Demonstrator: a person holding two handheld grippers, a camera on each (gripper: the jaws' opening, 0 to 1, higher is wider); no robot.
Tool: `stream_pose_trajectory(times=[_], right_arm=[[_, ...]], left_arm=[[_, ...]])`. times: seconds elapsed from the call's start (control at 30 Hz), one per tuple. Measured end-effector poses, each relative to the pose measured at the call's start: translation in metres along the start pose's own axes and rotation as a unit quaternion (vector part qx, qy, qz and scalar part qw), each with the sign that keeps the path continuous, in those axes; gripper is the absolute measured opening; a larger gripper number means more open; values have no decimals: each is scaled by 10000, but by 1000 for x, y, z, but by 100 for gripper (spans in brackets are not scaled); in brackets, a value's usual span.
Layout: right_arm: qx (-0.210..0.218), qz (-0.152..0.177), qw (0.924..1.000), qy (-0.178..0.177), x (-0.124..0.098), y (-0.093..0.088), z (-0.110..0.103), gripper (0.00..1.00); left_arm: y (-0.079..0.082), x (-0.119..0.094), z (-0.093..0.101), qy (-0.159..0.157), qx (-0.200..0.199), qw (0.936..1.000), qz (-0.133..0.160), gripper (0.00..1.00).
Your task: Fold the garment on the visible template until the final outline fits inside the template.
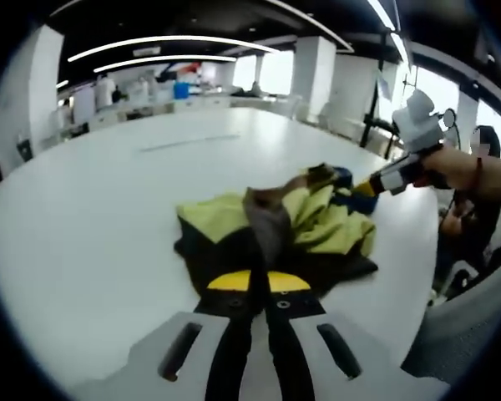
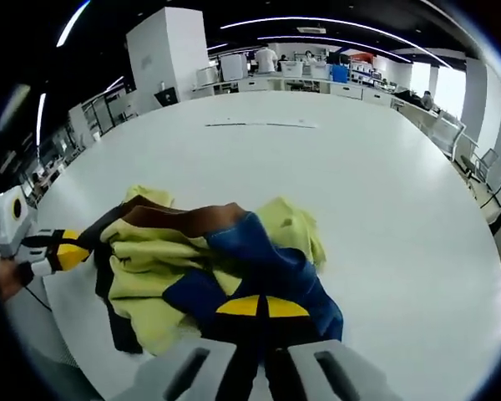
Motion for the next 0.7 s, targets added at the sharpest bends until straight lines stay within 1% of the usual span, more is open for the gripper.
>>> stream_pose_trajectory(times=[0.33, 0.5, 0.53, 0.57, 0.6, 0.67, 0.7], right_arm=[[7, 56, 10000, 28, -2, 0, 1, 0], [349, 254, 9991, -48, -11, 7, 2, 0], [404, 297, 9987, -97, -12, 8, 3, 2], [442, 343, 9983, -144, -13, 9, 5, 7], [457, 381, 9981, -170, -14, 10, 6, 10], [516, 470, 9973, -247, -16, 13, 7, 14], [534, 470, 9971, -273, -17, 13, 8, 14]], left_arm=[[-1, 1, 0, -21, -8, 10000, 16, 0], [-1, 0, 0, -33, -31, 10000, 34, 0], [-1, 0, 1, -34, -37, 10000, 33, 0], [-1, 0, 1, -36, -37, 10000, 31, 0], [-1, 0, 1, -38, -38, 10000, 29, 0], [-1, 0, 1, -46, -34, 10000, 24, 0], [-1, 0, 1, -50, -28, 10000, 15, 0]])
Point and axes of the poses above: the point that each gripper's makers call its tool centre point, and the gripper's own axes: x roughly forward along the fingers, z roughly to its right, y roughly out of its top, the point moved 8 cm from there along -x, roughly backward along the fingers, and after that the axes turned 8 degrees about z, right-handed, at the moved point
